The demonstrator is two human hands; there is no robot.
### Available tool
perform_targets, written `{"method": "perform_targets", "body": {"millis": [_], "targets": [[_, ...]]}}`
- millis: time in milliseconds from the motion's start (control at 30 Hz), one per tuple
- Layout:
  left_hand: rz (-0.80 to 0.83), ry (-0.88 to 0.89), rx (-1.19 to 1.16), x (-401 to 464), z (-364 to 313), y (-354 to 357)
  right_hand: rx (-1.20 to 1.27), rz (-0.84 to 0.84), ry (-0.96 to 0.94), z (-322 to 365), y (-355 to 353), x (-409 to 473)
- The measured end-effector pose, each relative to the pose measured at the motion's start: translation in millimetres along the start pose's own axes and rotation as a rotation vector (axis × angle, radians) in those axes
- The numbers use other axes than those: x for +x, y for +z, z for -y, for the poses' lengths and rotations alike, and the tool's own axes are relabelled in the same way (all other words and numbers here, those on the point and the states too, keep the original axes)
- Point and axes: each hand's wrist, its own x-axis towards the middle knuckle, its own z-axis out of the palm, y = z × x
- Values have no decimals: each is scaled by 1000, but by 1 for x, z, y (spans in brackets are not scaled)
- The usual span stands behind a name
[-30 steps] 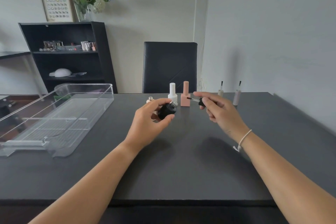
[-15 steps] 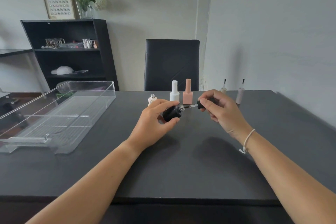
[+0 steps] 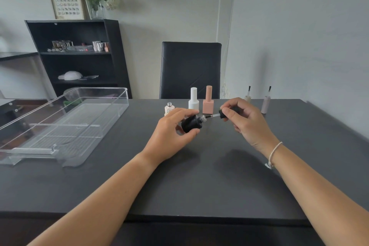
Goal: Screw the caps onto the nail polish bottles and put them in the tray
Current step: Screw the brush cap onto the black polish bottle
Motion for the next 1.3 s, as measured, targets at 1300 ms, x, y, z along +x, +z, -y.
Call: {"method": "perform_targets", "body": {"millis": [1300], "targets": [[103, 42, 66, -1, -6, 0, -350, 193, -91, -10, 17, -5]]}}
